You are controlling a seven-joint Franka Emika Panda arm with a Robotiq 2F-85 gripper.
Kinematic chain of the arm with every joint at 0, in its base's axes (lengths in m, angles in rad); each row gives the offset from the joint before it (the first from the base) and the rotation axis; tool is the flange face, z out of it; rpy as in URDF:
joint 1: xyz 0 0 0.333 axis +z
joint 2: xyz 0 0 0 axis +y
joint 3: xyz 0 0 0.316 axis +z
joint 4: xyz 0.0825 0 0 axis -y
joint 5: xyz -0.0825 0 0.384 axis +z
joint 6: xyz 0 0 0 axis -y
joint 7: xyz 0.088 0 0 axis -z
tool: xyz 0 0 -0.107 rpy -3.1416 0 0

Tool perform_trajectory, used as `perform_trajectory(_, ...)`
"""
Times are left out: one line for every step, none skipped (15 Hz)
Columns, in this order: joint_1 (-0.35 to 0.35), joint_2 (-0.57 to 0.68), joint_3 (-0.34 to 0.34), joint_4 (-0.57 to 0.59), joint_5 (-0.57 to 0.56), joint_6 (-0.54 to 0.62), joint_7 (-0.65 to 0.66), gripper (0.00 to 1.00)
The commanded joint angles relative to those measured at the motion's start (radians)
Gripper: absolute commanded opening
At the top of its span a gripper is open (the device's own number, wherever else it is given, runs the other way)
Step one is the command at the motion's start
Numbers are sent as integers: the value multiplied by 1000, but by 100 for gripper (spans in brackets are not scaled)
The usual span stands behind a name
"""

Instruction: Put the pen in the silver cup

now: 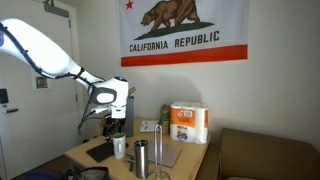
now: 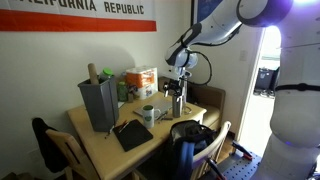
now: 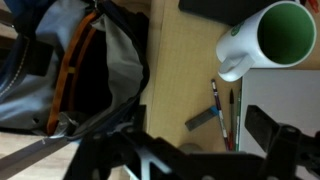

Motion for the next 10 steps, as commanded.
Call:
perform_trajectory(26, -29, 3, -26, -153, 80, 50, 100)
perform_trajectory(32, -28, 2, -29, -194, 105, 64, 100)
perform_trajectory(35, -29, 5, -29, -215, 119, 71, 100)
perform_trajectory(34, -29, 8, -31, -216, 132, 80, 100)
perform_trajectory(21, -2, 12, -3, -192, 97, 48, 100)
perform_trajectory(23, -2, 13, -3, -196, 106, 50, 100)
perform_trajectory(24, -3, 13, -3, -197, 109, 50, 100)
perform_trajectory(25, -3, 13, -3, -197, 110, 50, 100)
perform_trajectory(25, -3, 13, -3, -197, 111, 50, 100)
perform_trajectory(25, -3, 13, -3, -197, 111, 50, 100)
